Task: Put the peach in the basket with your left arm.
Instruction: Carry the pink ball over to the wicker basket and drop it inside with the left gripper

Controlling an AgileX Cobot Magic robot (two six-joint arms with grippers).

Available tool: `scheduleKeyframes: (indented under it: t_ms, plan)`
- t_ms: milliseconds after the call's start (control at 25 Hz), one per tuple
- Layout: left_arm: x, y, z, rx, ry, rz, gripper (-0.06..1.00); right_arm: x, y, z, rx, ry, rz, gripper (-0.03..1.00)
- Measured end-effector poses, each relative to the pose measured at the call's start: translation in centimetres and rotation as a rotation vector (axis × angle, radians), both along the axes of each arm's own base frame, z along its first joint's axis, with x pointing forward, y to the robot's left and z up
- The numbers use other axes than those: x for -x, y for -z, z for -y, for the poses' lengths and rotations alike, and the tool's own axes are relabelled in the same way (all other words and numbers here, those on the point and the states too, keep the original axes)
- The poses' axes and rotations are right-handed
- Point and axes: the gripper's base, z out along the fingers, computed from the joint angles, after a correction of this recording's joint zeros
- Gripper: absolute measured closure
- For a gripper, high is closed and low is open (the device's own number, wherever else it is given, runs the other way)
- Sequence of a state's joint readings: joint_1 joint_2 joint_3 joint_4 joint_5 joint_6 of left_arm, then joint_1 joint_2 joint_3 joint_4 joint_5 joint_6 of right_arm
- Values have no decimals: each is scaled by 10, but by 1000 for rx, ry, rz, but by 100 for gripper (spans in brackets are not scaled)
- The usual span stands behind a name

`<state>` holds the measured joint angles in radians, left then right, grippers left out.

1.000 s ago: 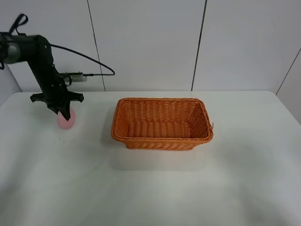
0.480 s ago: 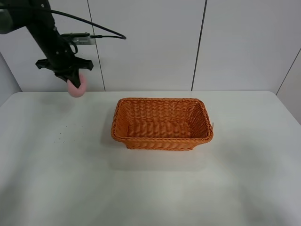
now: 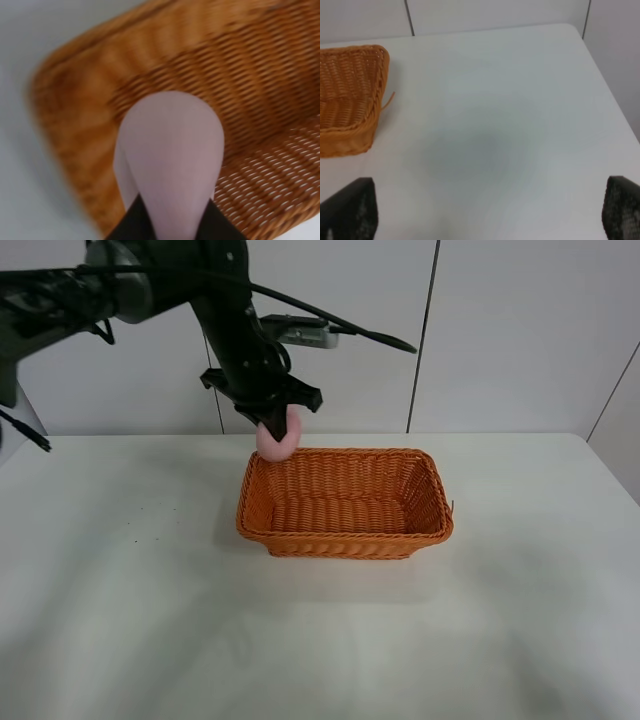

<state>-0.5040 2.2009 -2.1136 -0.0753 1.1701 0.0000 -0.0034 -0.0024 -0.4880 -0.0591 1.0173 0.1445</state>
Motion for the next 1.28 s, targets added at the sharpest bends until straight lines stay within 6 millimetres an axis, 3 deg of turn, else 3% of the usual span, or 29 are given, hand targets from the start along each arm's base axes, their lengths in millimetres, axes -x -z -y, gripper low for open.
scheduleKeyframes:
  t_ms: [240,480,560,640,800,880,1120,1280]
  plan:
    - [-6,48,47,-18,67,-33,78,0,0,0,0,0,0,27]
    - [-10,83,57,-38,75,-70,78,0,0,0,0,0,0,27]
    - [-10,86,58,-34,76,-72,77,0,0,0,0,0,0,27]
    - [-10,87,59,-17,82,-82,68,0,0,0,0,0,0,27]
    - [-7,89,63,18,89,-115,31,0,0,0,0,0,0,27]
    - [-5,89,64,29,101,-133,20,0,0,0,0,0,0,27]
    - [-5,87,63,30,115,-136,13,0,0,0,0,0,0,27]
    - [-14,65,52,46,87,-81,13,0,0,0,0,0,0,27]
